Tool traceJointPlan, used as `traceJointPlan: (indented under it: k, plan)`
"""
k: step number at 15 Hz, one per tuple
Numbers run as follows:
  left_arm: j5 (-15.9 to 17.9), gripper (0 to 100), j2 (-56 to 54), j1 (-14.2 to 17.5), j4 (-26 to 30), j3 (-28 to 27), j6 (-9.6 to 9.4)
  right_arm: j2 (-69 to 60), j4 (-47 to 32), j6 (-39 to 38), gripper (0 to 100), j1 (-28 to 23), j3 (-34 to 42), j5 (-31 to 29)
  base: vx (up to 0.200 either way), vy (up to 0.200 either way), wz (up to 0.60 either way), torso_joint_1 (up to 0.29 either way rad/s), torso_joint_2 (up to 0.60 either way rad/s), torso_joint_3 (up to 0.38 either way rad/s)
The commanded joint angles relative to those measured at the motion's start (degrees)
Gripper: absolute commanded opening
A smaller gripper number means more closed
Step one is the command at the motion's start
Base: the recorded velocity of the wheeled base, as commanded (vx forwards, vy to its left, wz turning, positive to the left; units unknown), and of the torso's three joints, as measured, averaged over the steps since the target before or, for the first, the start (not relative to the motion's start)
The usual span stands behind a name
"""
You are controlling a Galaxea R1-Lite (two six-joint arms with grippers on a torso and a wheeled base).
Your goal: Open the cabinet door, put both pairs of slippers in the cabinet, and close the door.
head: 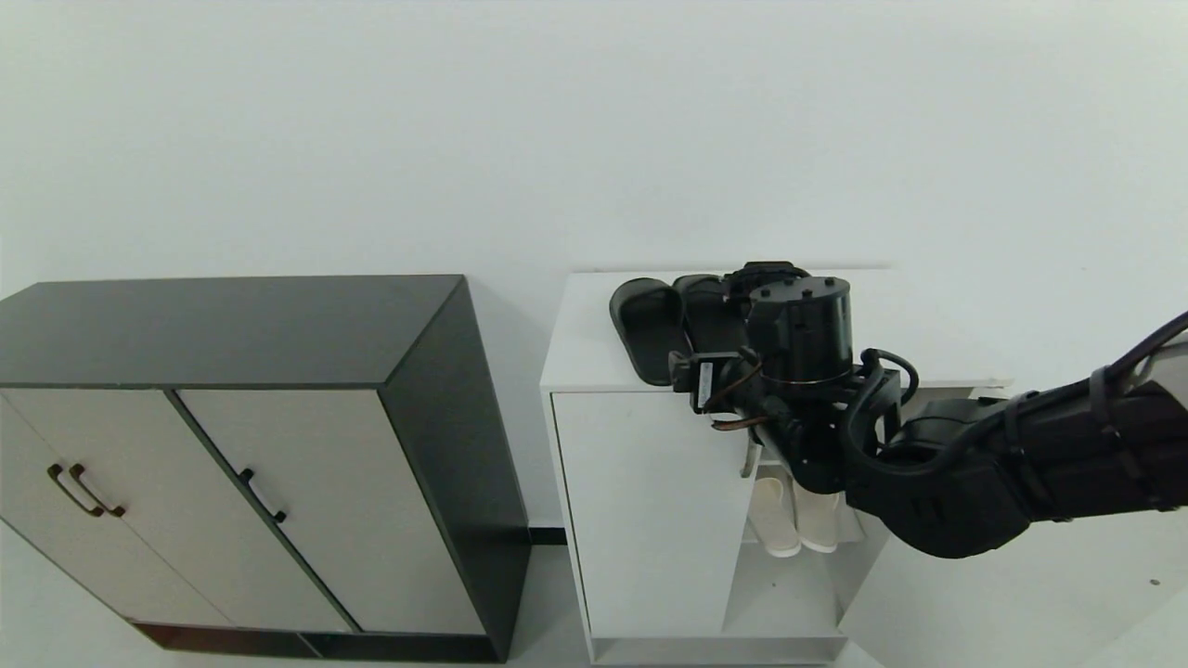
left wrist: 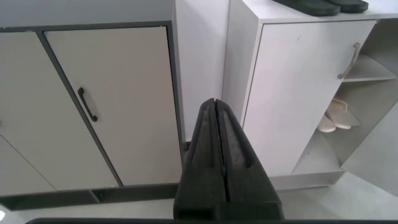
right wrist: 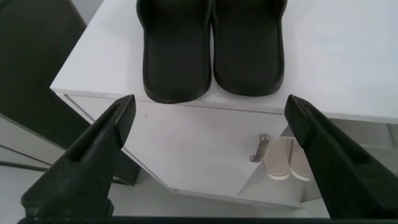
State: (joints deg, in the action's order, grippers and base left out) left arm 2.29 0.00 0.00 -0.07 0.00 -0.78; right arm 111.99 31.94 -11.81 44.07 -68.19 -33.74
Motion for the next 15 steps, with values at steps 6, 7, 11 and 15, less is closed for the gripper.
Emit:
traceJointPlan:
  k: [6, 7, 11, 15]
  plan:
    - [-0.01, 0, 0.09, 0.0, -0.01, 0.0, -0.01, 2.35, 0.84, 0.21, 100, 0.05, -0.36, -0.01, 0.2, 0.0, 0.0, 0.006, 0.0, 0.002]
    - [-0.01, 0, 0.09, 0.0, -0.01, 0.0, -0.01, 2.61, 0.84, 0.21, 100, 0.05, -0.27, -0.01, 0.2, 0.0, 0.0, 0.002, 0.0, -0.002]
    - [-0.01, 0, 0.09, 0.0, -0.01, 0.0, -0.1, 4.02, 1.02, 0.91, 100, 0.05, -0.18, 0.17, 0.2, 0.0, 0.0, 0.0, 0.0, 0.001]
    - [-0.01, 0, 0.09, 0.0, -0.01, 0.0, -0.01, 6.04, 2.87, 1.79, 100, 0.05, -0.62, 1.66, 0.0, 0.0, 0.0, 0.0, 0.0, 0.0]
